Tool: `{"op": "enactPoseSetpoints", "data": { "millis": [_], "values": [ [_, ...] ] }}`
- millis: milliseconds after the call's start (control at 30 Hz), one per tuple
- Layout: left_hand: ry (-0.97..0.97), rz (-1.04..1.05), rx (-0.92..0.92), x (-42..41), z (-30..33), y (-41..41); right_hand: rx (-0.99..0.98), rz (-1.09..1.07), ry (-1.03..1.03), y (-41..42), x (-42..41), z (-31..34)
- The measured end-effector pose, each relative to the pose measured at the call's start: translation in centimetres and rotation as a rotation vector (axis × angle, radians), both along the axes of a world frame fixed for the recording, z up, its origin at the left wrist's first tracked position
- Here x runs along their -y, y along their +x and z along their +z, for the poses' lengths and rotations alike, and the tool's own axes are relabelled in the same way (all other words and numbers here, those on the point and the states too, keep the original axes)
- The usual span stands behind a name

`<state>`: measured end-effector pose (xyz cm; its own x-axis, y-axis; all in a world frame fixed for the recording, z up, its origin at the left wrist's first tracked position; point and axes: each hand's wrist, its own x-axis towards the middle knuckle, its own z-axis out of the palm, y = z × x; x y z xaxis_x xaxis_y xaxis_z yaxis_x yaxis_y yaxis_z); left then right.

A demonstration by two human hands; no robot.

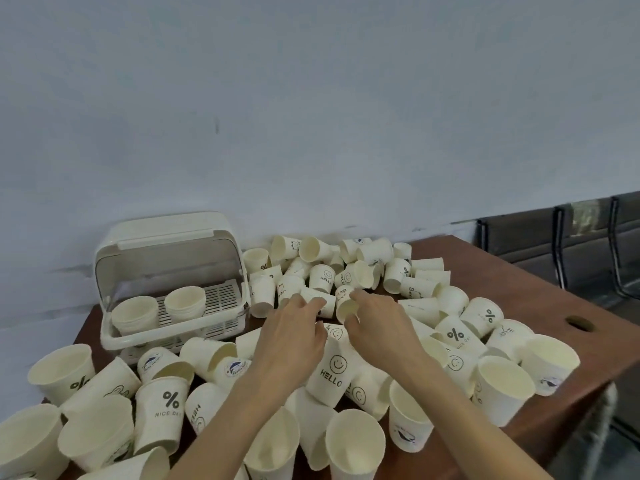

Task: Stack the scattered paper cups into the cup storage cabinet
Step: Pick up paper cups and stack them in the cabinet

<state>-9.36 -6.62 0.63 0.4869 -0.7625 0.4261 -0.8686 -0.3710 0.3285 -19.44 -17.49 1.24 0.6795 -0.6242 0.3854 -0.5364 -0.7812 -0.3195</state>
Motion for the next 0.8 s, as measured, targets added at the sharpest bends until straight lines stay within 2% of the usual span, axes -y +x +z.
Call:
{"op": "enactPoseSetpoints", "data": {
  "millis": [200,400,600,800],
  "values": [
    [0.157,-0.175,0.044,1.2,-1.3,-0.3,-0.076,-0.095,0.003,-2.2,1.8,-0.3],
    [0.364,-0.173,0.178,2.1,-2.3,-0.4,-0.285,-0.232,0.025,-4.9,3.6,-0.7],
    [0.253,-0.185,0.154,2.1,-1.9,-0.6,-0.445,-0.260,0.097,-5.1,4.4,-1.7],
    [0.180,-0.180,0.131,1.4,-1.3,-0.1,-0.524,-0.244,0.031,-4.7,4.0,-2.3]
  ]
}}
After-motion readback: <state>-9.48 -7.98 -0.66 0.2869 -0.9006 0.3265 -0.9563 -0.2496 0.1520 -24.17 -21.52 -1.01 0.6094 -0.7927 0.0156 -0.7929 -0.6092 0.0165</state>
